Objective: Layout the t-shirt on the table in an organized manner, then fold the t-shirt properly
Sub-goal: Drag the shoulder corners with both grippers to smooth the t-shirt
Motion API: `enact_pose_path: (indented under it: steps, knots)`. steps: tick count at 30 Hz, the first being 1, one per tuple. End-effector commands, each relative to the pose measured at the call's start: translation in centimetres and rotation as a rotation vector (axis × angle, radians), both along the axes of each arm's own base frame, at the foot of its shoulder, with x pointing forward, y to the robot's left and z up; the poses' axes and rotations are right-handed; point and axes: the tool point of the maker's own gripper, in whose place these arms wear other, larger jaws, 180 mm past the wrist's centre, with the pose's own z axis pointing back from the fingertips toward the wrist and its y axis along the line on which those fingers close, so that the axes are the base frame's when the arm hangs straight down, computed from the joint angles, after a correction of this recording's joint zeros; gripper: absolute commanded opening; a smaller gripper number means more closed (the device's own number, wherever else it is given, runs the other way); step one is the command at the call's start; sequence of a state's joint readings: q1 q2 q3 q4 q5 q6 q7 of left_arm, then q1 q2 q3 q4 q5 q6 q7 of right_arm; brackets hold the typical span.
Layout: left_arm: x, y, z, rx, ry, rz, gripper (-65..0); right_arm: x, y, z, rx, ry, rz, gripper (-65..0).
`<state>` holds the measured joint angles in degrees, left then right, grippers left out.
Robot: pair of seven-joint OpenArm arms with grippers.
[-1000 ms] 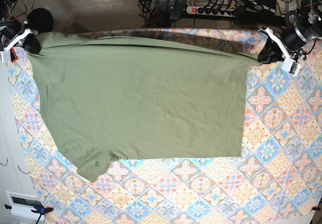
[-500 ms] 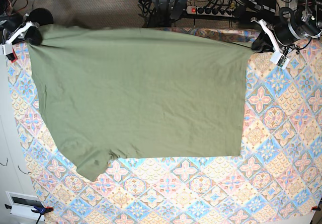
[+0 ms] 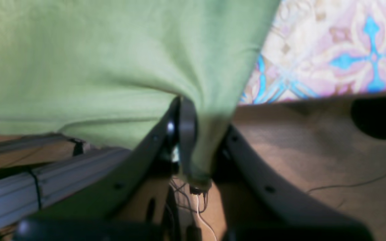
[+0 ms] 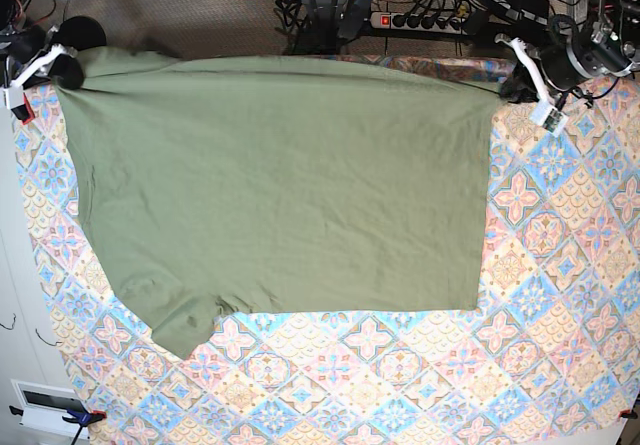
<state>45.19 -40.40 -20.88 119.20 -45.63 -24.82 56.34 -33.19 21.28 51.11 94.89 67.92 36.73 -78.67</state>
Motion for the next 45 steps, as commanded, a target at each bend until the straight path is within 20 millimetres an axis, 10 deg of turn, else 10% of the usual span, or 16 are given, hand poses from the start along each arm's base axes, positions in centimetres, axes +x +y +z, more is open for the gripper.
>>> enact_pose_path:
  steps: [1,9,19,45]
  knots:
    - [0.1,0.0,0.3,0.017,-0.012,-0.024,-65.0,0.7,-0.7,1.2,-0.028,-0.034,0.005,-64.3]
    - [-1.0,-0.1,-1.6,0.120,0.020,-0.097,-65.0,0.0,-0.7,0.9,-0.027,-0.012,0.004,-64.3]
    - [3.3,-1.6,0.5,0.044,-0.153,-0.056,-65.0,0.0,-1.0,0.8,-0.017,-0.010,-0.024,-64.3]
    - [8.2,-2.9,1.3,-0.059,-0.282,0.079,-65.0,6.4,-2.6,-0.3,0.032,-0.123,-0.143,-64.3]
